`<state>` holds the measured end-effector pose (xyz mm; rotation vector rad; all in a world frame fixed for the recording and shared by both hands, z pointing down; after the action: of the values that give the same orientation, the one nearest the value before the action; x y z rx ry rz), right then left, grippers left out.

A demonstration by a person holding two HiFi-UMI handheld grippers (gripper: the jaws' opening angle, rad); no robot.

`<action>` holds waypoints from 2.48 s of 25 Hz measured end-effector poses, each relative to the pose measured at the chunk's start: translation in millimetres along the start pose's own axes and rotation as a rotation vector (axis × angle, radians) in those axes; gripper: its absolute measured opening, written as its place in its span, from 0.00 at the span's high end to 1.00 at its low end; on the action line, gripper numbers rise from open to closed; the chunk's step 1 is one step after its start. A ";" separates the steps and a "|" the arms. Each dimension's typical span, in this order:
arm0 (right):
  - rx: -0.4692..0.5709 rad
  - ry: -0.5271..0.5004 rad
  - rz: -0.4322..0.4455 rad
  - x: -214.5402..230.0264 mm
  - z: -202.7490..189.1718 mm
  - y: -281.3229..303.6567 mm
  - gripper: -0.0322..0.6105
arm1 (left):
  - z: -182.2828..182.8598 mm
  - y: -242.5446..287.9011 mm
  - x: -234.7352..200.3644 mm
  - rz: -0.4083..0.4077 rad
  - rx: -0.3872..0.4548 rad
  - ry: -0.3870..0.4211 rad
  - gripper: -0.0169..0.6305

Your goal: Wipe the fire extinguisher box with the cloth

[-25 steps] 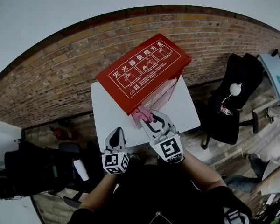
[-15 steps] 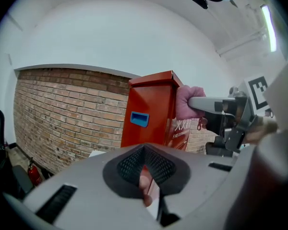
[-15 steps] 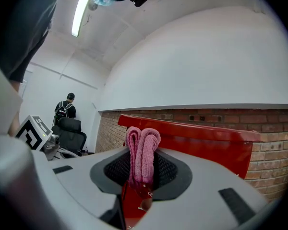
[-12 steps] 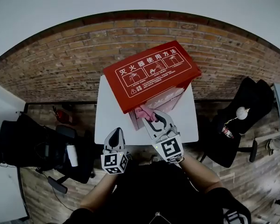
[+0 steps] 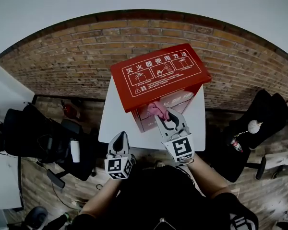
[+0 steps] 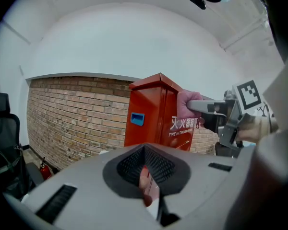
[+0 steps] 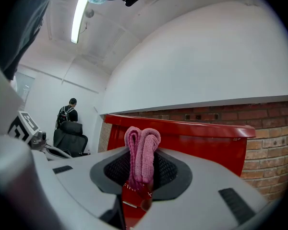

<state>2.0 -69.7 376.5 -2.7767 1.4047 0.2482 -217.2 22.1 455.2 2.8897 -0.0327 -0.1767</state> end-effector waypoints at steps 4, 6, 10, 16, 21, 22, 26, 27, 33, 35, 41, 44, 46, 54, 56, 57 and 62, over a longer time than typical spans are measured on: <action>0.001 -0.005 -0.002 12.3 -3.4 -8.2 0.78 | -1.5 -8.4 5.5 0.023 0.002 0.005 0.93; 0.000 -0.002 -0.009 18.6 -3.6 -11.9 0.78 | -1.8 -11.3 7.5 0.034 0.002 0.009 0.93; -0.002 -0.016 -0.014 28.6 -5.5 -17.7 0.78 | -2.7 -16.5 10.1 0.051 0.001 0.013 0.93; -0.008 -0.019 -0.048 48.2 -8.0 -30.5 0.78 | -6.8 -19.7 16.9 0.062 -0.002 0.014 0.93; -0.018 -0.021 -0.084 66.8 -13.4 -42.6 0.78 | -11.0 -21.0 25.1 0.059 -0.011 0.015 0.93; -0.018 -0.021 -0.090 69.7 -14.2 -44.8 0.78 | -11.6 -21.5 26.5 0.059 -0.013 0.016 0.93; -0.017 -0.026 -0.117 82.2 -16.9 -52.2 0.78 | -12.0 -20.9 30.0 0.062 -0.013 0.016 0.93; -0.018 -0.026 -0.126 85.8 -17.8 -54.5 0.78 | -12.2 -20.6 30.8 0.063 -0.013 0.016 0.93; -0.029 -0.034 -0.176 107.9 -22.7 -68.8 0.78 | -14.3 -22.1 35.8 0.066 -0.015 0.021 0.93; -0.031 -0.038 -0.190 114.8 -23.8 -72.8 0.78 | -14.6 -22.6 36.8 0.069 -0.014 0.020 0.93; -0.040 -0.030 -0.250 134.5 -28.7 -85.4 0.78 | -16.8 -25.4 35.5 0.081 -0.024 0.017 0.93; -0.046 -0.023 -0.286 145.9 -32.0 -92.5 0.78 | -19.0 -26.8 36.0 0.083 -0.031 0.017 0.93; -0.050 -0.021 -0.305 153.3 -34.0 -96.6 0.78 | -20.0 -27.1 37.2 0.081 -0.033 0.019 0.93; -0.069 -0.031 -0.334 167.4 -39.7 -102.3 0.78 | -20.3 -26.2 41.0 0.071 -0.034 0.028 0.93; -0.072 -0.024 -0.339 168.9 -41.5 -102.4 0.78 | -20.2 -26.6 41.2 0.071 -0.034 0.030 0.93; -0.074 -0.021 -0.339 169.3 -42.5 -102.0 0.78 | -20.2 -26.8 40.9 0.071 -0.034 0.031 0.93; -0.082 -0.020 -0.343 169.8 -47.2 -99.8 0.78 | -21.0 -27.7 39.1 0.078 -0.039 0.034 0.93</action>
<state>187.2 -150.1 392.2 -3.0075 0.9091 0.3277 -175.6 52.6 464.1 2.8460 -0.1337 -0.1121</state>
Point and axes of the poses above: the fingertips, and each gripper's own axes: y forward along the fingers, x to its right, z out of its top, the point moved 9 cm from there along -y, backward along the fingers, and after that the axes turned 12 degrees about z, right-handed, at the moved point
